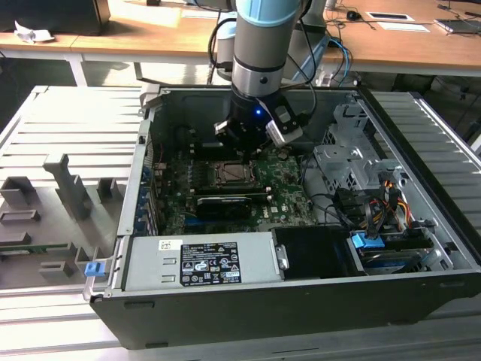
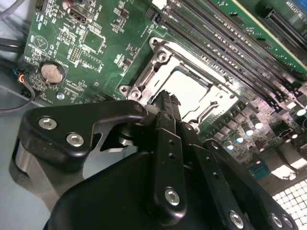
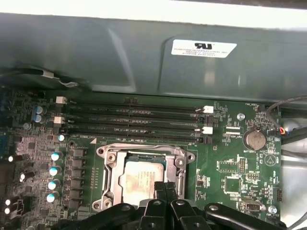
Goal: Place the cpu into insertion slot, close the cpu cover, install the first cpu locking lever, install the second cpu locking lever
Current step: 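Install the second cpu locking lever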
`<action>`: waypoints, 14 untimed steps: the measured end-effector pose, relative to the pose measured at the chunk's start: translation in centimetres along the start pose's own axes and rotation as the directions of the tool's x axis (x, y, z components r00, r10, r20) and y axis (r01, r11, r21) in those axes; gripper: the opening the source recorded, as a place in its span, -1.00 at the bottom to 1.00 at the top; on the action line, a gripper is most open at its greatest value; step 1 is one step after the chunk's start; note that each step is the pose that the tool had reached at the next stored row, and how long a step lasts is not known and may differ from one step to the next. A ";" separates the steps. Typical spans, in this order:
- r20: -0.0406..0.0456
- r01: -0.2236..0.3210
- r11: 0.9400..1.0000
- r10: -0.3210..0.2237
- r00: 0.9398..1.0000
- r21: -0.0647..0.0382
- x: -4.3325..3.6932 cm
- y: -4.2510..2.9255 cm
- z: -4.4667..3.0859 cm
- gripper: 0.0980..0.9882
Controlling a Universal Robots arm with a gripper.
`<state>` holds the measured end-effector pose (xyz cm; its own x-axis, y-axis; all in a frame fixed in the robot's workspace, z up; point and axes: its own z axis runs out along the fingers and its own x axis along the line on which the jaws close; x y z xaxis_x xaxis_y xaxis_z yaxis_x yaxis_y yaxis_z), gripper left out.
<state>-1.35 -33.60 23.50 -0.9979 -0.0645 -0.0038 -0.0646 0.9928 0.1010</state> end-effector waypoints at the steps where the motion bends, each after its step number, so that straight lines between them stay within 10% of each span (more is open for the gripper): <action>1: 0.000 0.000 1.000 0.000 1.000 0.000 0.01 -0.14 -0.02 -0.98; 14: 0.000 0.000 1.000 0.000 1.000 0.000 0.15 -2.37 -0.61 -0.98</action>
<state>-1.34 -36.02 23.86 -0.9979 -0.0645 -0.0038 -0.0646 0.9928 0.1011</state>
